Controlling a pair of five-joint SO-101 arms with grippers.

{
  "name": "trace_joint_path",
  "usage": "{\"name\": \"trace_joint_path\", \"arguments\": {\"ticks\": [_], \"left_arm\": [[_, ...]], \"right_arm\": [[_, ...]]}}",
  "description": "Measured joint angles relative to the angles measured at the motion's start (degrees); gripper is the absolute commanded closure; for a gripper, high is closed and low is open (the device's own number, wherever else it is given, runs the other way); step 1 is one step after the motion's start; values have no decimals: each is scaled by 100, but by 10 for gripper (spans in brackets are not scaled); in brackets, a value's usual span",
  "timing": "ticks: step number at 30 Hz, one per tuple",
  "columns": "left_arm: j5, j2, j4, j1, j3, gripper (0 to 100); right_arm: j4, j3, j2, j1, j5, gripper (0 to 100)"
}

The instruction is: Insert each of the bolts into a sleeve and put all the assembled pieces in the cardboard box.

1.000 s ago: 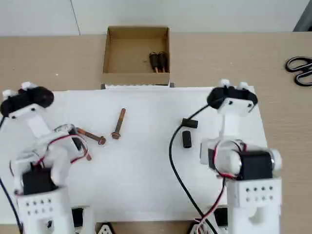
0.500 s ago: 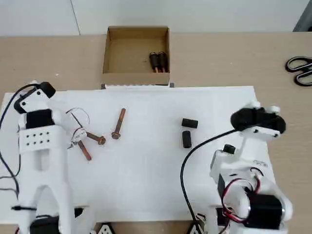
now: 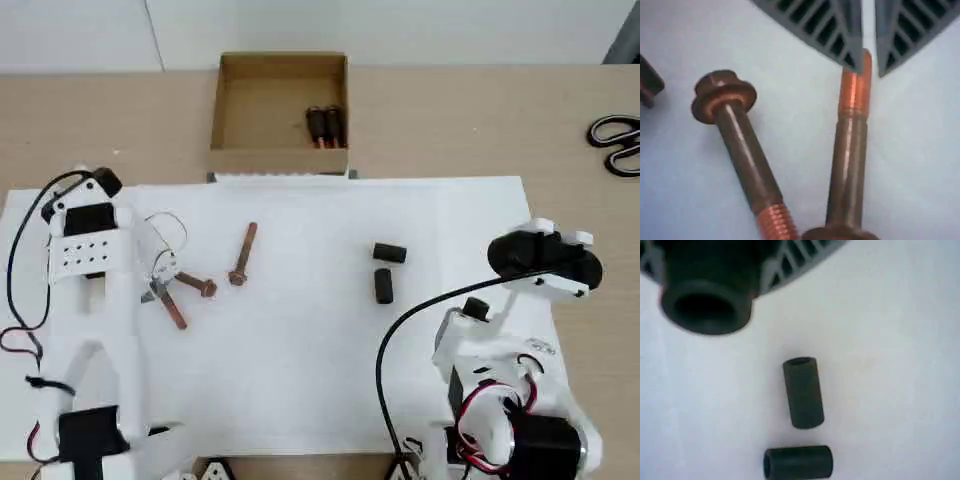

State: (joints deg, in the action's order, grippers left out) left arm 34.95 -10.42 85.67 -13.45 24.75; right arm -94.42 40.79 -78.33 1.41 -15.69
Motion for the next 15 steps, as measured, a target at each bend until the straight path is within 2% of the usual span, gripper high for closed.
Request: {"name": "trace_joint_path", "arguments": {"ticks": [4, 15], "left_arm": [[-9, 176, -35, 0, 0, 826], [0, 229, -510, -176, 0, 824]], "right_arm": [[0, 0, -97, 0, 0, 995], [0, 0, -97, 0, 0, 995]]}}
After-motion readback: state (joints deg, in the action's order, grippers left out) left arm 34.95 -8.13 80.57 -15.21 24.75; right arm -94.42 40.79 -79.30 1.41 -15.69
